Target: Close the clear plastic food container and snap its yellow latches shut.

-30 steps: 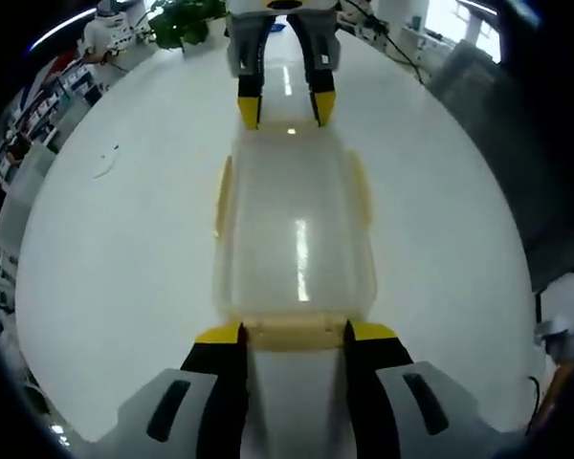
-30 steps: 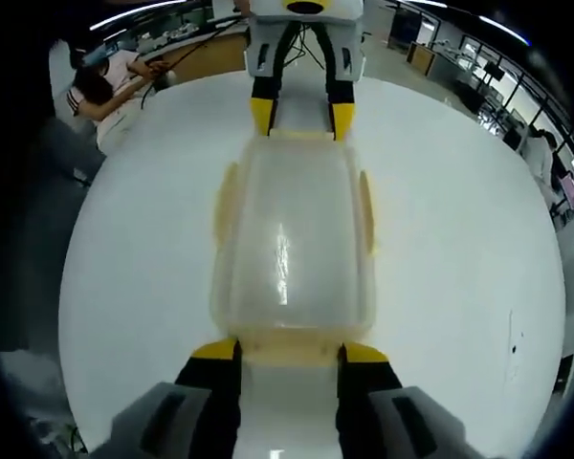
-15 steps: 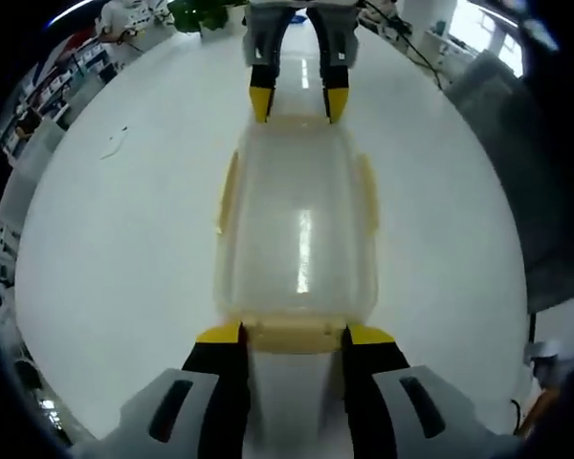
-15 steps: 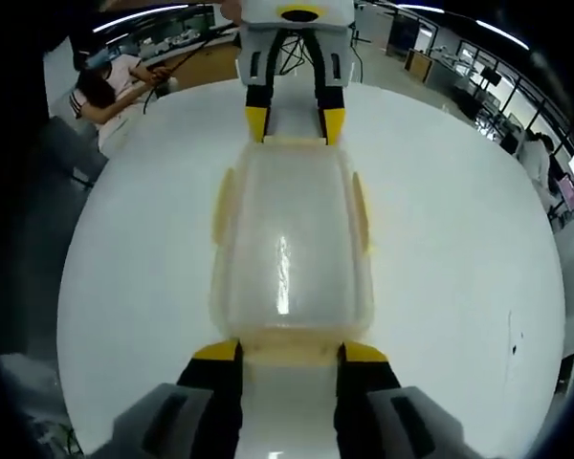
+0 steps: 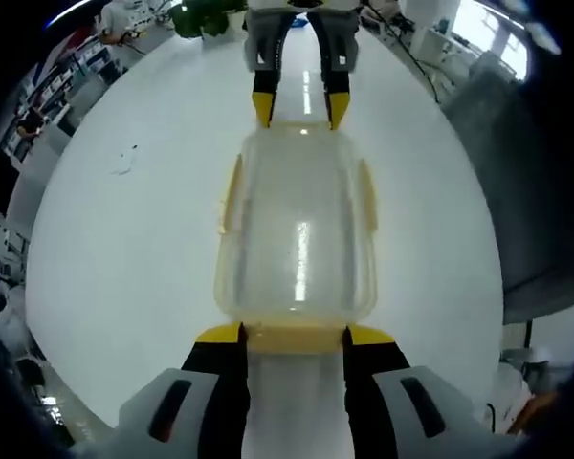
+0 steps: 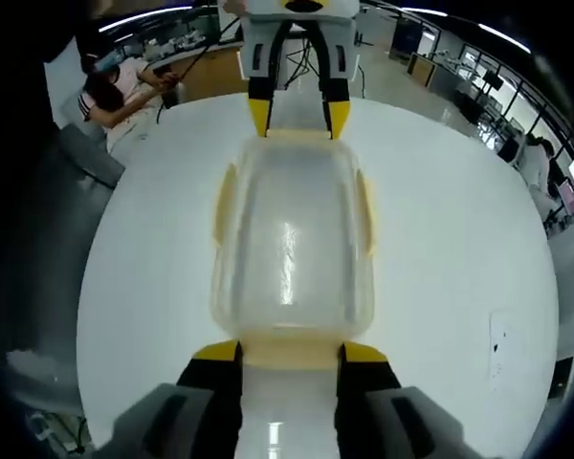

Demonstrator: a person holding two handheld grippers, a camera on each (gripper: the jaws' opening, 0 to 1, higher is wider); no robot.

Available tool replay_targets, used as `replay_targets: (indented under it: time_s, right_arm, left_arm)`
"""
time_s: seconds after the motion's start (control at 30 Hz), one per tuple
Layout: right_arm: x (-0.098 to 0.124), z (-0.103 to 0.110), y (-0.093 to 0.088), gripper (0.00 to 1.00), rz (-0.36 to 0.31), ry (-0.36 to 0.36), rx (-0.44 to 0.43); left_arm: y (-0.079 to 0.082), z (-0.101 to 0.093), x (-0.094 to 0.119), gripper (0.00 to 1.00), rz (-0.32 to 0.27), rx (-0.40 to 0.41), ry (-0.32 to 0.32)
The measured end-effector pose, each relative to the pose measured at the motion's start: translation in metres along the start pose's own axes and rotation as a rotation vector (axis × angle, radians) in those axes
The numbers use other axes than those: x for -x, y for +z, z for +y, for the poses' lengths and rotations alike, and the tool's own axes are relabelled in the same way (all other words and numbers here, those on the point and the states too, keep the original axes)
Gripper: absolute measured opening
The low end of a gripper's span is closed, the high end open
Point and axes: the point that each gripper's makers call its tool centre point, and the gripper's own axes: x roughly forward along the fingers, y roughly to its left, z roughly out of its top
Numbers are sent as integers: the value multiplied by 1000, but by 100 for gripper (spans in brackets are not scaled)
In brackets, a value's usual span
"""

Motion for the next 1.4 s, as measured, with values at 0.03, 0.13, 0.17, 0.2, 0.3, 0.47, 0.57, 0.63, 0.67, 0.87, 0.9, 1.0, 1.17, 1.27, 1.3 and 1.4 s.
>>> replay_targets:
  time_s: [0.03,0.13,0.17,0.2,0.3,0.47,0.57,0.63,0.67,0.87,0.9,1.0,1.17,1.27,1.3,1.4]
  right_arm:
    - [5,-1,0,35,7,-12,8]
    - [23,-3,3,35,15,-29,14]
    - [26,-3,3,35,14,-33,12]
    - [30,-4,3,35,17,-40,14]
    - [37,-3,4,35,21,-50,15]
    - [41,-4,3,35,23,-62,21]
    - [45,-3,-2,35,20,-67,23]
    - [46,-4,-5,35,18,-67,25]
    - [47,-4,-7,35,17,-66,25]
    - [57,-4,-21,35,5,-65,14]
    - [58,-3,-24,35,3,-62,10]
    - [58,-5,-33,35,14,-64,14]
    - [61,-3,-42,35,16,-62,9]
    - [62,-4,-49,35,18,-64,6]
    - [64,-4,-52,35,17,-66,4]
    - [68,-3,-58,35,14,-74,-6]
  left_arm:
    - [3,0,4,35,-6,2,5]
    - [14,-2,17,36,-20,-6,23]
    - [15,-2,19,36,-21,-7,26]
    - [19,-2,23,36,-26,-7,31]
    - [25,-3,29,36,-31,-18,43]
    - [31,-3,35,35,-36,-29,62]
    - [38,-2,36,35,-32,-41,75]
    - [41,-1,36,35,-29,-43,77]
    - [43,-1,35,35,-28,-43,77]
    - [59,0,29,35,-29,-42,77]
    - [61,0,27,35,-30,-43,77]
    - [68,0,22,35,-40,-40,77]
    - [76,2,15,35,-32,-40,72]
    - [81,3,11,35,-34,-43,71]
    - [82,4,10,35,-34,-42,70]
    - [89,6,6,35,-29,-44,71]
